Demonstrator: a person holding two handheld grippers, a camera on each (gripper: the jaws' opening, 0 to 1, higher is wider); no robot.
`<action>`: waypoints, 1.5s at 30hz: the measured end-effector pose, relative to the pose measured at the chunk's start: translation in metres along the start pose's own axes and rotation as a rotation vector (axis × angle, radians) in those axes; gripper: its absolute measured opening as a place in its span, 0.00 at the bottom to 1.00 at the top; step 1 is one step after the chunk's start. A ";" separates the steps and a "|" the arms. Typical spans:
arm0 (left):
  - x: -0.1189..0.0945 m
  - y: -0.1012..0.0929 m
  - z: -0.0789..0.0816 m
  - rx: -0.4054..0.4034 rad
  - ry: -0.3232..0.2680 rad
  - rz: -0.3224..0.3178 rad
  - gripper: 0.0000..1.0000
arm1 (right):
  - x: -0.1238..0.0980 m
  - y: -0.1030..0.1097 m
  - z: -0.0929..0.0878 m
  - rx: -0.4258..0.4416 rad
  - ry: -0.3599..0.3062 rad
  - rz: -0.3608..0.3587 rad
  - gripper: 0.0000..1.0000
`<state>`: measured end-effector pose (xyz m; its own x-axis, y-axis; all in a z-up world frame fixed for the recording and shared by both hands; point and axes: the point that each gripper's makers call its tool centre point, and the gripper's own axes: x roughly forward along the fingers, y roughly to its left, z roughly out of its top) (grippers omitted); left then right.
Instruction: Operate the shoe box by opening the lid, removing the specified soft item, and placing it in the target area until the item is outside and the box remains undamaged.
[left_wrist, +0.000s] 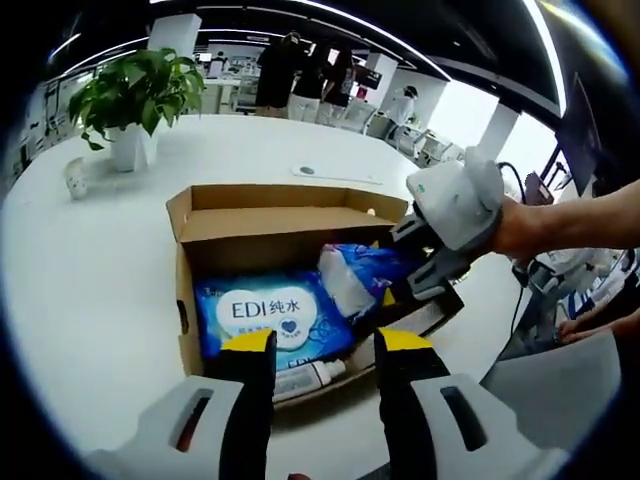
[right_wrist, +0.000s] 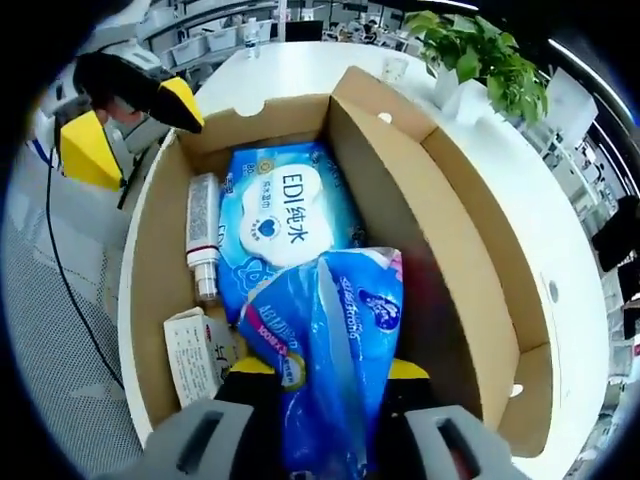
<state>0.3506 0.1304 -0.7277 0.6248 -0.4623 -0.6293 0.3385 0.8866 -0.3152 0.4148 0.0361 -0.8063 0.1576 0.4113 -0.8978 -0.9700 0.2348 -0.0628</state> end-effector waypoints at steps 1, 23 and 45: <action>0.000 -0.001 0.000 0.002 0.002 -0.001 0.40 | -0.004 -0.001 0.002 0.002 -0.007 -0.005 0.30; 0.002 -0.004 -0.004 0.028 0.018 0.004 0.39 | -0.036 0.006 0.030 0.026 -0.156 -0.042 0.29; 0.004 -0.013 -0.009 0.070 0.033 -0.011 0.40 | -0.099 0.002 0.049 0.038 -0.271 -0.108 0.30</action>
<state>0.3420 0.1173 -0.7326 0.5978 -0.4700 -0.6494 0.3941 0.8777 -0.2725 0.4060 0.0388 -0.6963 0.3082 0.6008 -0.7376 -0.9381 0.3206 -0.1309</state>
